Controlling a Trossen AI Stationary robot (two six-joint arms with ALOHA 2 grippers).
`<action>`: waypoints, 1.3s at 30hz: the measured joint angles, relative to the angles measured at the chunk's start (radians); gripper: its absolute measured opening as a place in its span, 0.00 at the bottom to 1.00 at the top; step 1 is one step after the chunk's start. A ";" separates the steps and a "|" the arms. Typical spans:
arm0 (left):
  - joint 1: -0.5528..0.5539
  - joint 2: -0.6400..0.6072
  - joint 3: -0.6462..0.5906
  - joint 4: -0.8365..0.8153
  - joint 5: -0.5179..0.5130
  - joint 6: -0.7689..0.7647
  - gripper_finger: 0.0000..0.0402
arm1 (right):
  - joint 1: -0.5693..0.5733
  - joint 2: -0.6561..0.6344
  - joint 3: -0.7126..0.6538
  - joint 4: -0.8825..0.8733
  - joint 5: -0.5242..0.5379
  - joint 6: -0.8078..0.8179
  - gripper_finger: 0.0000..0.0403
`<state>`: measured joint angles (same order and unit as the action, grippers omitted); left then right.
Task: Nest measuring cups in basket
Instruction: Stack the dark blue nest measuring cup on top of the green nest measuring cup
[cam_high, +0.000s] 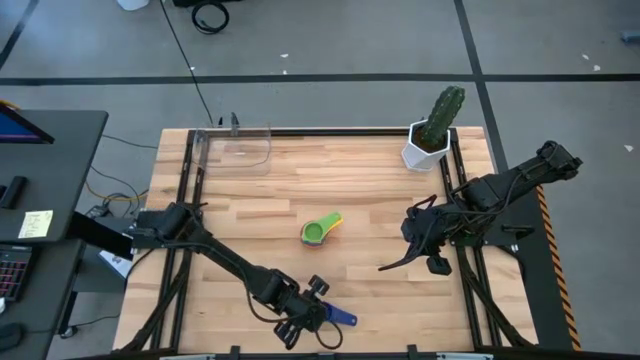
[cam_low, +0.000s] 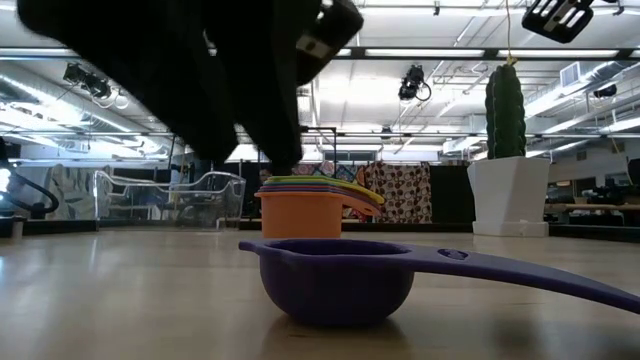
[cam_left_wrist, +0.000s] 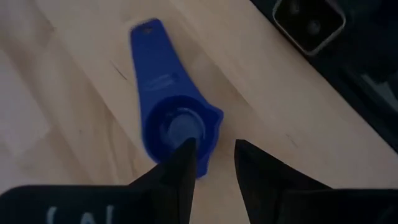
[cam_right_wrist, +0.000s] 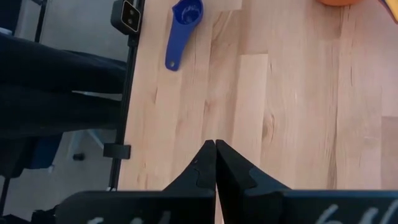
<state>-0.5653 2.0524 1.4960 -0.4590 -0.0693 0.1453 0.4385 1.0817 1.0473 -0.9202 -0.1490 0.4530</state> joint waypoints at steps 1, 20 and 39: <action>0.000 0.007 0.000 0.001 0.001 0.003 0.29 | 0.000 0.000 0.000 0.000 -0.001 0.000 0.01; 0.009 0.034 0.000 0.077 0.024 0.110 0.29 | 0.000 0.000 0.000 -0.002 -0.002 0.000 0.01; 0.015 0.070 0.000 0.095 0.091 0.110 0.29 | 0.000 0.000 0.000 -0.002 -0.003 0.000 0.01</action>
<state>-0.5507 2.1227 1.4960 -0.3643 0.0216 0.2556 0.4385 1.0817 1.0473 -0.9222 -0.1516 0.4534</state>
